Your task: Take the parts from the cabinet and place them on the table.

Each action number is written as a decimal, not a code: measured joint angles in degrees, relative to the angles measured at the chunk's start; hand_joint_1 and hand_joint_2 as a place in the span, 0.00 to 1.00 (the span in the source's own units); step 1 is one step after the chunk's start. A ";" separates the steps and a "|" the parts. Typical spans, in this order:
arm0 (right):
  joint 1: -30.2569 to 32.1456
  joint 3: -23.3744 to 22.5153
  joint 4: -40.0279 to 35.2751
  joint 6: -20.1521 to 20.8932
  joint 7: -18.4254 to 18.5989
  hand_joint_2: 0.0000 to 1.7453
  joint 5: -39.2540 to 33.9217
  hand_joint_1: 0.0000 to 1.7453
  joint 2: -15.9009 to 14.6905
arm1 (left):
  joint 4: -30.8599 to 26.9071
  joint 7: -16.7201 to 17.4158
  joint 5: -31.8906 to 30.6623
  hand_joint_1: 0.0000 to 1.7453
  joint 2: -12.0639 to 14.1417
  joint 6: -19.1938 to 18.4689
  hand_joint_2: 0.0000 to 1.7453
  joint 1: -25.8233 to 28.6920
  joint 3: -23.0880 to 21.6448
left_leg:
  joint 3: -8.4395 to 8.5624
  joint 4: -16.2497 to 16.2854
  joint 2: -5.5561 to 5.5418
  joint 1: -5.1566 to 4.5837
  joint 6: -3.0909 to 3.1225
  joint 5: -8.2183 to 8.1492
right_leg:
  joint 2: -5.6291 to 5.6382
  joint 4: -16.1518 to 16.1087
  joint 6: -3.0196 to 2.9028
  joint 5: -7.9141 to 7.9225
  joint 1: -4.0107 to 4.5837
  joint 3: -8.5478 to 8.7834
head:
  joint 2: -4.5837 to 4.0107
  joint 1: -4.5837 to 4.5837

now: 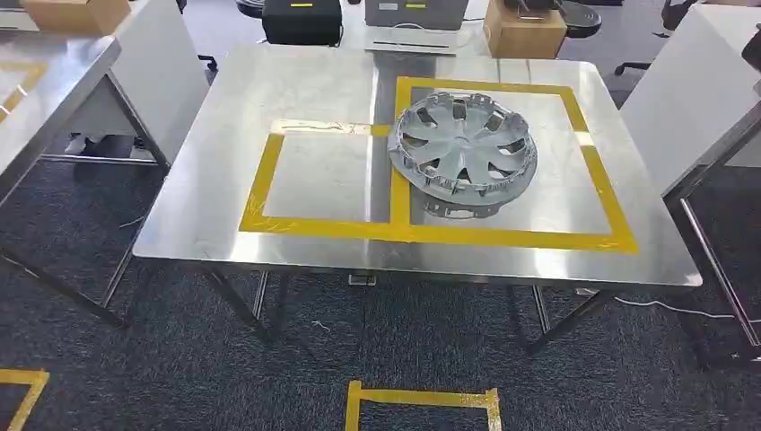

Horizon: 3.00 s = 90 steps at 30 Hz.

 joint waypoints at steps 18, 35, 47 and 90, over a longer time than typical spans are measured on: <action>0.36 0.00 0.61 0.74 -0.98 0.00 -0.07 0.00 -0.09 | -0.09 -0.13 -0.35 0.00 0.22 0.11 0.00 -0.26 -0.02 | 5.66 -3.16 -0.02 1.57 1.11 1.08 | 0.09 18.35 5.15 -8.78 -2.01 -11.56 | 0.00 0.09; 0.25 0.04 1.24 3.30 -0.44 0.00 1.53 0.00 2.12 | -0.11 1.31 -2.01 0.00 1.88 -0.02 0.00 -0.14 0.00 | -2.22 13.61 0.11 1.38 -1.99 -4.59 | -0.33 0.66 0.99 2.50 -0.47 -3.51 | 0.00 -0.24; 1.06 2.80 1.40 4.26 1.20 0.00 5.03 0.00 4.76 | -0.17 1.79 -2.77 0.00 1.18 -0.83 0.00 -0.19 -0.13 | 8.60 -4.03 0.06 1.54 1.29 -0.86 | 0.05 12.26 4.65 -4.12 -1.10 -11.34 | 0.00 -0.20; 0.48 2.97 1.64 3.72 -2.49 0.00 4.63 0.00 3.28 | -0.13 -0.46 -3.08 0.00 -1.64 0.66 0.00 0.05 -0.09 | 7.26 -3.86 5.51 2.06 -2.12 -0.48 | -2.12 2.33 2.45 1.22 -1.45 -4.01 | 0.00 0.13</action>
